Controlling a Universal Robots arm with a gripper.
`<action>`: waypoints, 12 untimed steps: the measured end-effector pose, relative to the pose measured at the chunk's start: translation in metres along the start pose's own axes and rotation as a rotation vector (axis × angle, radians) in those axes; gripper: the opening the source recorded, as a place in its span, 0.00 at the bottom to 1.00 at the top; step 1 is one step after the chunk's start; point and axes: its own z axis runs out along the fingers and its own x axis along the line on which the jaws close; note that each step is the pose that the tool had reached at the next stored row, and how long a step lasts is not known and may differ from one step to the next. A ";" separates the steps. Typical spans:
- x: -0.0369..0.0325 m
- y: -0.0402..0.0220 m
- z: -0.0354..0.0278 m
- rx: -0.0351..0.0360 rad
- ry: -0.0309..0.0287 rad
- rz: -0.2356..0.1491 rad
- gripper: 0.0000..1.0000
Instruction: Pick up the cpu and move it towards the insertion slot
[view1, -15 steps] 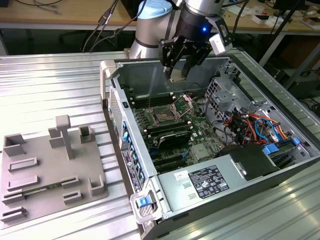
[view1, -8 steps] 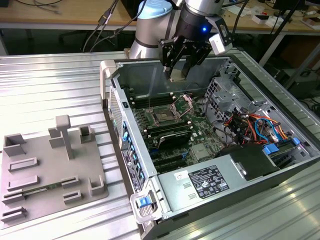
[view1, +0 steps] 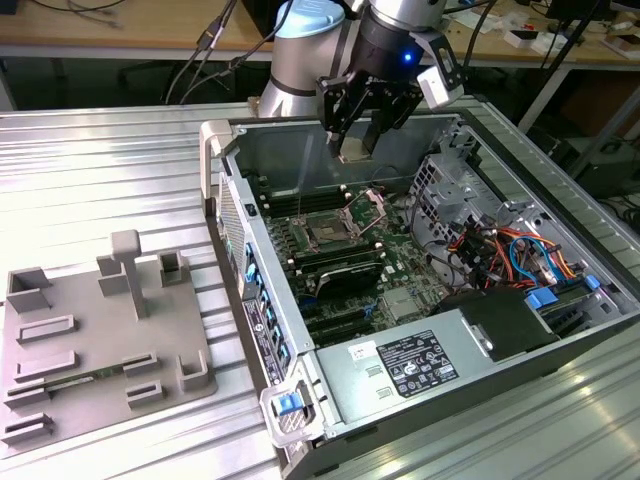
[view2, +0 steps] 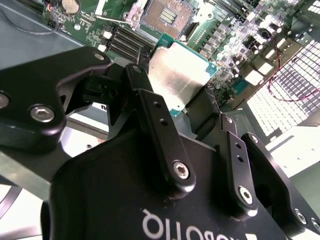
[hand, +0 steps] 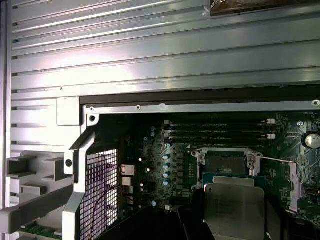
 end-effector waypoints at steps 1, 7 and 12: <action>0.0000 0.0001 0.0000 0.0000 0.0000 0.000 0.55; 0.0000 0.0003 0.0000 0.0000 0.0000 0.000 0.55; 0.0000 0.0009 0.0000 0.0000 0.0000 0.000 0.55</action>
